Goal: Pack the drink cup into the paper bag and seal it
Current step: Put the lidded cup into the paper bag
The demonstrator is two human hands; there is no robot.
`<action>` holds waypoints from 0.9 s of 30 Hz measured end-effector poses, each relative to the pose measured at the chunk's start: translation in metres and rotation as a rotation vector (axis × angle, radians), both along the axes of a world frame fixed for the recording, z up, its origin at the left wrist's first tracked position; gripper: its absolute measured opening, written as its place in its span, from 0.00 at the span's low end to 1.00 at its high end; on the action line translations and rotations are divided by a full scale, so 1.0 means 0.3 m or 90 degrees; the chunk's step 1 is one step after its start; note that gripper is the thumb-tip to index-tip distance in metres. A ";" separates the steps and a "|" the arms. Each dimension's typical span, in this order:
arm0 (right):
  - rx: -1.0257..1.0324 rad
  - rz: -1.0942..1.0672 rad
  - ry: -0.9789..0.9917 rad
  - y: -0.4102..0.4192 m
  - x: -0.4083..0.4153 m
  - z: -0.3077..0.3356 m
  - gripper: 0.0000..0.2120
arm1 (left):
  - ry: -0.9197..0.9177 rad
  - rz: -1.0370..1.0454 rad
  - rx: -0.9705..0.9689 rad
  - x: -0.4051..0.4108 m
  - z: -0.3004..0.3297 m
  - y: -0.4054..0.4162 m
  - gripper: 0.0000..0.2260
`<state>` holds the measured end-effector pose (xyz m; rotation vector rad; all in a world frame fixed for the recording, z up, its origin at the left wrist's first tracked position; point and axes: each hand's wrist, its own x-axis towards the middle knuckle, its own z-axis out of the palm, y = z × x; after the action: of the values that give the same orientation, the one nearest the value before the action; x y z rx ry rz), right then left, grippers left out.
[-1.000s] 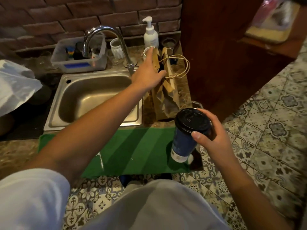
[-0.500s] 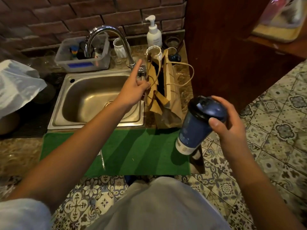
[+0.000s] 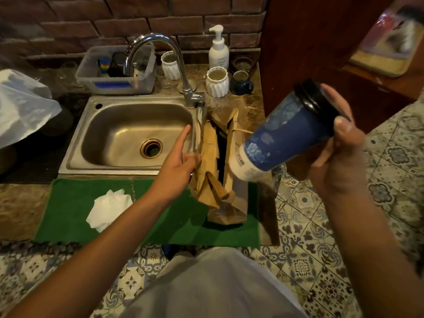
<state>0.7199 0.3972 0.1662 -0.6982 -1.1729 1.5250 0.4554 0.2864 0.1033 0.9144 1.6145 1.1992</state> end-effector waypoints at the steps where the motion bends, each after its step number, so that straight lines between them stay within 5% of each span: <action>1: -0.011 0.004 0.008 -0.006 -0.018 0.002 0.35 | 0.012 0.000 -0.001 0.006 0.005 -0.016 0.30; 15: 0.038 0.016 0.015 -0.122 -0.200 0.001 0.32 | 0.030 0.000 0.008 0.020 -0.011 -0.135 0.31; 27: 0.209 0.176 -0.380 -0.190 -0.124 -0.103 0.45 | -0.003 0.092 -0.015 0.010 -0.017 -0.199 0.27</action>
<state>0.6826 0.3401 0.1352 -0.8155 -1.9871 1.3257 0.4584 0.2267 0.0982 0.7900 1.7109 1.2771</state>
